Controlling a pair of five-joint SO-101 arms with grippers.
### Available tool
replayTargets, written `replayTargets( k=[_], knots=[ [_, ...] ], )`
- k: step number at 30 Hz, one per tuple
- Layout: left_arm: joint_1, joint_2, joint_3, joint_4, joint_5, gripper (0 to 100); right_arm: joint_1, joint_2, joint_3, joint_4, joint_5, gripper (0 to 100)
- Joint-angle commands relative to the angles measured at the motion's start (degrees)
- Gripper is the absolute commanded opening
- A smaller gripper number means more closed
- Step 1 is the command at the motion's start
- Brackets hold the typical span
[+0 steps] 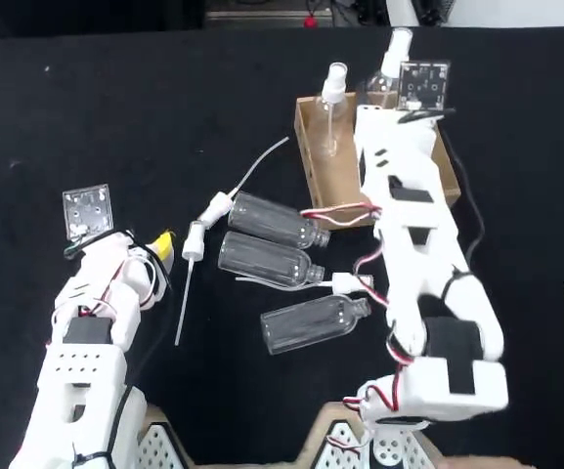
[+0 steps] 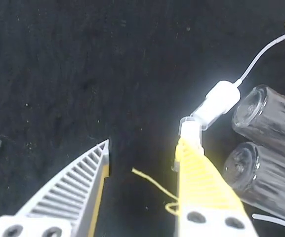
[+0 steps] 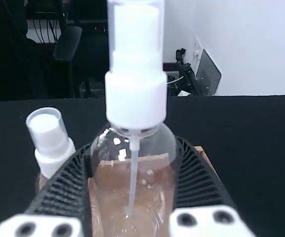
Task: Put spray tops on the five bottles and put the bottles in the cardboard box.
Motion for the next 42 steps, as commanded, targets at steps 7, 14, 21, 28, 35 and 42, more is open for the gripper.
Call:
replayTargets(
  k=[7, 14, 21, 28, 35, 42],
  knots=[
    [0.0, -0.4, -0.3, -1.8, 0.3, 21, 0.8, 11.6, -12.8, -1.8, -0.1, 6.0],
    [0.0, -0.4, -0.3, -1.8, 0.3, 21, 0.3, 14.0, -13.1, -1.8, -0.3, 6.1],
    [0.0, -0.4, -0.3, -1.9, 0.3, 21, 0.4, 14.0, -13.2, -1.9, 0.1, 6.0],
    [0.0, -0.4, -0.3, -1.9, 0.3, 21, 0.7, 17.2, -11.8, -10.9, -0.2, 5.6],
    [0.0, -0.4, -0.3, -1.9, 0.3, 21, 0.1, 23.6, -6.6, -33.4, 0.0, 1.1],
    [0.0, -0.4, -0.3, -1.9, 0.3, 21, 0.4, 24.0, -7.6, -31.2, -0.3, 1.1]
  ],
)
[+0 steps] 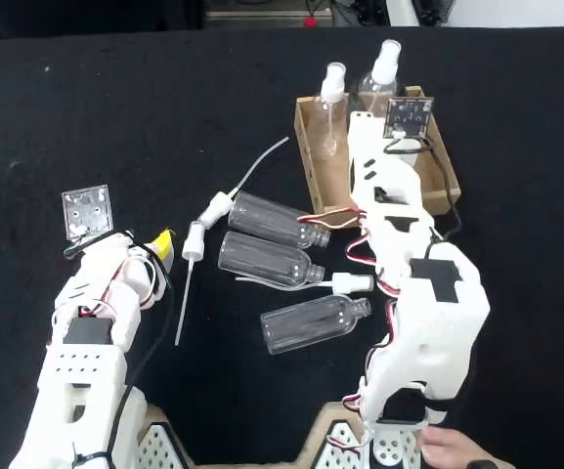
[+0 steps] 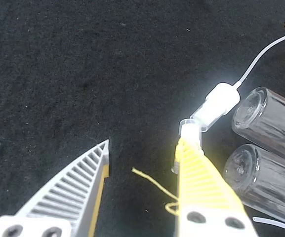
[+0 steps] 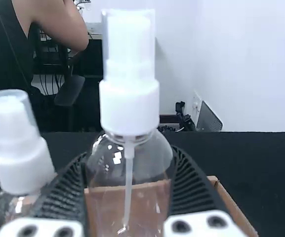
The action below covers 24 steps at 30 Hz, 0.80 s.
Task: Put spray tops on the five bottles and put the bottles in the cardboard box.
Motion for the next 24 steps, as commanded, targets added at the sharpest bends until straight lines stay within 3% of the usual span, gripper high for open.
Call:
replayTargets(
  k=[1, 24],
  knots=[
    [0.0, -0.4, -0.5, -1.2, 0.3, 21, 0.4, -0.7, -1.5, -0.9, -0.3, 1.1],
    [0.0, -0.4, -0.5, -1.1, 0.3, 21, 0.8, 5.3, -5.1, -0.9, 0.1, 1.1]
  ],
)
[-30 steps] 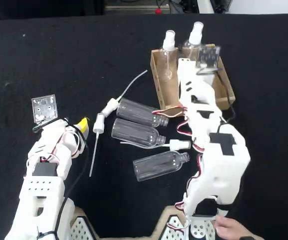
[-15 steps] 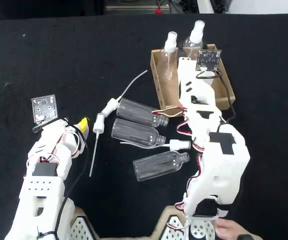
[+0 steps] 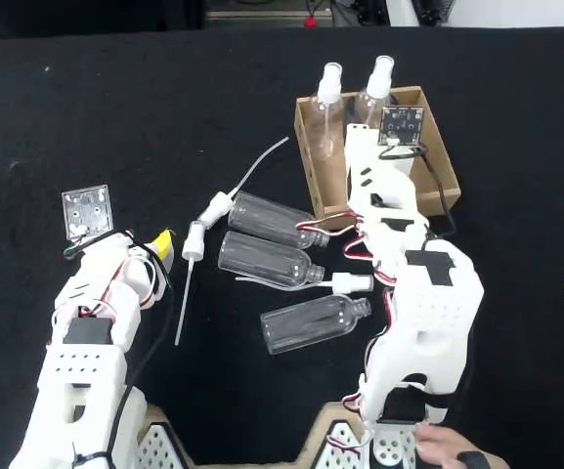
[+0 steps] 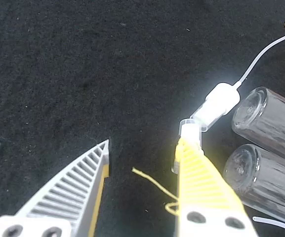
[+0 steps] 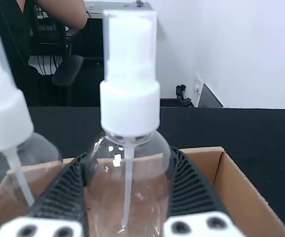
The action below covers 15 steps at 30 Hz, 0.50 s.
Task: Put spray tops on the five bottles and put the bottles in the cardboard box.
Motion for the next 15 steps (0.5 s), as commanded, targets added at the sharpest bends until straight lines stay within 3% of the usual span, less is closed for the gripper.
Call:
replayTargets(
  k=[1, 15],
  knots=[
    [0.0, -0.4, -0.5, -1.1, 0.3, 21, 0.6, -0.7, -3.5, -0.9, 0.1, 1.1],
    [0.0, -0.4, -0.5, -1.1, 0.3, 21, 0.0, -0.7, -3.8, -1.0, 0.2, 1.2]
  ],
)
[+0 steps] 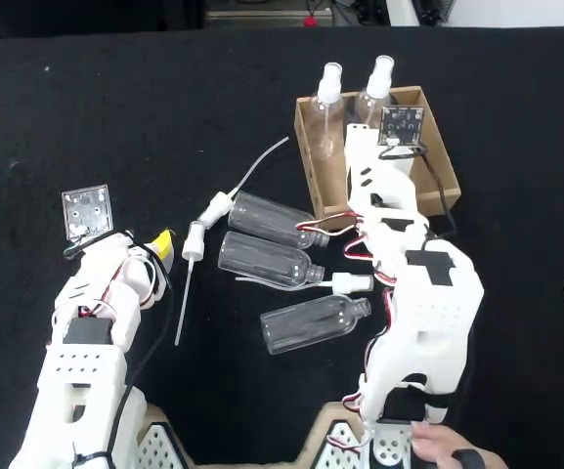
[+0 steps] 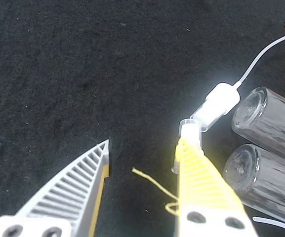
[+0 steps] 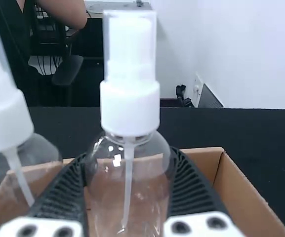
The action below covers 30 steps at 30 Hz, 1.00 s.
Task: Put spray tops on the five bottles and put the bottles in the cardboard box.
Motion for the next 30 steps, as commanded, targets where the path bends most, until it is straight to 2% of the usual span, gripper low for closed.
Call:
replayTargets(
  k=[1, 8, 15, 30],
  knots=[
    [0.0, -0.4, -0.5, -1.1, 0.3, 21, 0.0, -0.7, -3.8, -0.9, 0.2, 1.2],
    [0.0, -0.4, -0.5, -1.0, 0.3, 21, 0.0, -0.7, -3.8, -0.9, 0.1, 2.2],
    [0.0, -0.4, -0.5, -1.1, 0.3, 21, -0.3, -0.7, -3.5, -0.9, 0.1, 19.6],
    [0.0, -0.4, -0.5, -1.1, 0.3, 21, -0.3, -2.0, -0.9, -1.3, 0.2, 18.4]
  ],
)
